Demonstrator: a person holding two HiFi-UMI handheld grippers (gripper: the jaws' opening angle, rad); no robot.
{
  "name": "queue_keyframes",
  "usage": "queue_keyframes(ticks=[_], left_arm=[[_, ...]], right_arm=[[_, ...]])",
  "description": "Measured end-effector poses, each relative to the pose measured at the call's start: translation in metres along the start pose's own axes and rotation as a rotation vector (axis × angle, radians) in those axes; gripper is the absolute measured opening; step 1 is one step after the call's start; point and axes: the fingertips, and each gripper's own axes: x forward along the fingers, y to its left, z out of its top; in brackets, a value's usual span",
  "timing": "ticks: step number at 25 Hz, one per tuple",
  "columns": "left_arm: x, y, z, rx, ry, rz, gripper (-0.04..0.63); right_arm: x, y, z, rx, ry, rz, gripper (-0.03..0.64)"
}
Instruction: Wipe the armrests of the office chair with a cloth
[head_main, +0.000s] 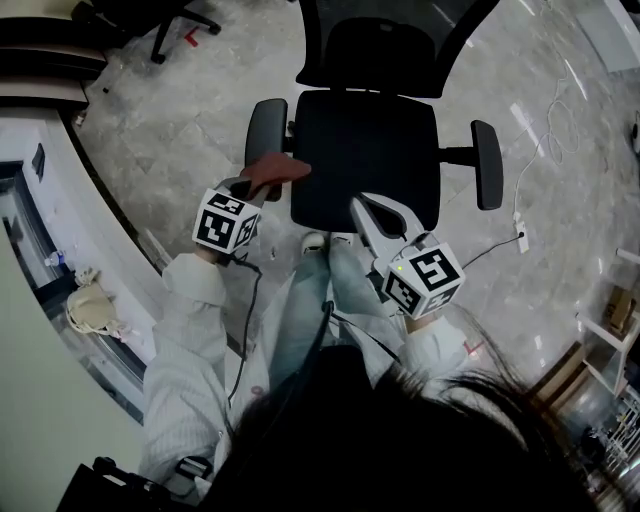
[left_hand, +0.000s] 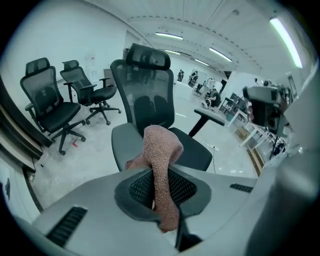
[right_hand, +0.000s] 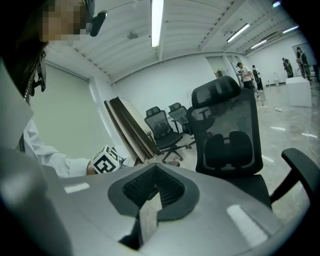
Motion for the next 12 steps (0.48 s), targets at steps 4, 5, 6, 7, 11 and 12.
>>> queue_keyframes(ticks=[4,5,6,7,11,12], left_arm=[[0.013,0.042,0.040,-0.087,-0.065,0.048,0.038],[0.017,0.052,0.050,-0.103,-0.080,0.062,0.038],[0.021,0.061,0.060,-0.111,-0.093,0.079,0.038],[0.026,0.070,0.071,-0.113,-0.104,0.098,0.038],[0.043,0.103,0.114,-0.103,-0.138,0.181,0.040],[0.047,0.109,0.122,-0.101,-0.142,0.198,0.038]], right_arm=[[0.009,-0.011,-0.003,0.017,0.020,-0.001,0.002],[0.010,-0.014,-0.004,0.020,0.026,0.000,0.002],[0.012,-0.017,-0.005,0.024,0.032,0.002,0.002],[0.014,-0.020,-0.006,0.026,0.038,0.004,0.002],[0.020,-0.038,-0.006,0.044,0.052,-0.001,0.002],[0.020,-0.042,-0.006,0.049,0.054,-0.005,0.002]])
